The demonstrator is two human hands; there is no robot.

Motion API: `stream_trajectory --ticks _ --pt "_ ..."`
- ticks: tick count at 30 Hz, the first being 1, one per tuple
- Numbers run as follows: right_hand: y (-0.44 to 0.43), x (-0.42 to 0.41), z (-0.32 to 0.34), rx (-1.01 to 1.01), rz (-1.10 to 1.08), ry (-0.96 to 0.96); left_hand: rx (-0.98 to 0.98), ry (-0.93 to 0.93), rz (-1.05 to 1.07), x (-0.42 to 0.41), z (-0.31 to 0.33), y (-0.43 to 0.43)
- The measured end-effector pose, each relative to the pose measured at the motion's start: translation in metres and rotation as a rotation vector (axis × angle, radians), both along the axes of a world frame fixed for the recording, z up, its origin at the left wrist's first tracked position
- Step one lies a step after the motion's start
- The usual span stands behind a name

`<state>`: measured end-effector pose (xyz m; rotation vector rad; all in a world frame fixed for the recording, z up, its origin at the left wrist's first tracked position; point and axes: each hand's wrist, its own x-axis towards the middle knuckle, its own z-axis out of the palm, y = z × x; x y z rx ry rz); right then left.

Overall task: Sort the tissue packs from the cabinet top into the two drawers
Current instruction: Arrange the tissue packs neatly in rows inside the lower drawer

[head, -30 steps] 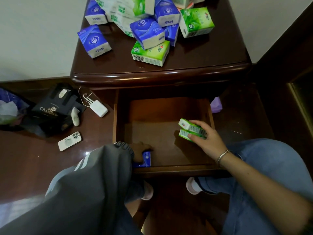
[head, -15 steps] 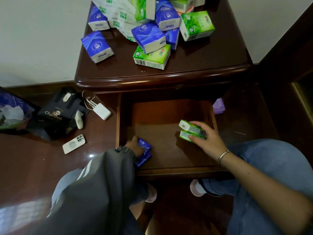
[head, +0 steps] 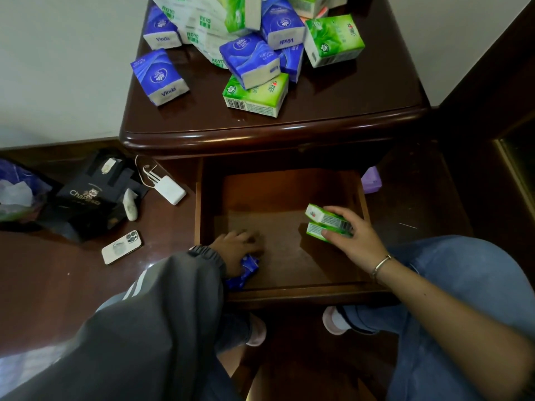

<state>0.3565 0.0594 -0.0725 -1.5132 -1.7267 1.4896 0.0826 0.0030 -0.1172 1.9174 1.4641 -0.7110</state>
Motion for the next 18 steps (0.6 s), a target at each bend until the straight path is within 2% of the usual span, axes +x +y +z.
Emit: stream_trajectory --ticks 4,12,15,18 --pt "0.000 -0.001 0.000 -0.002 0.012 -0.016 -0.115 0.011 -0.080 0.010 0.000 0.000" --pt "0.001 -0.006 -0.006 -0.013 0.052 -0.054 0.019 0.362 -0.086 -0.006 0.007 -0.012" --pt "-0.003 -0.016 -0.009 -0.016 0.107 -0.058 0.154 0.346 -0.078 -0.004 0.014 -0.019" --pt "-0.008 -0.039 -0.012 0.020 0.209 -0.079 0.470 0.154 0.174 -0.014 0.026 -0.019"
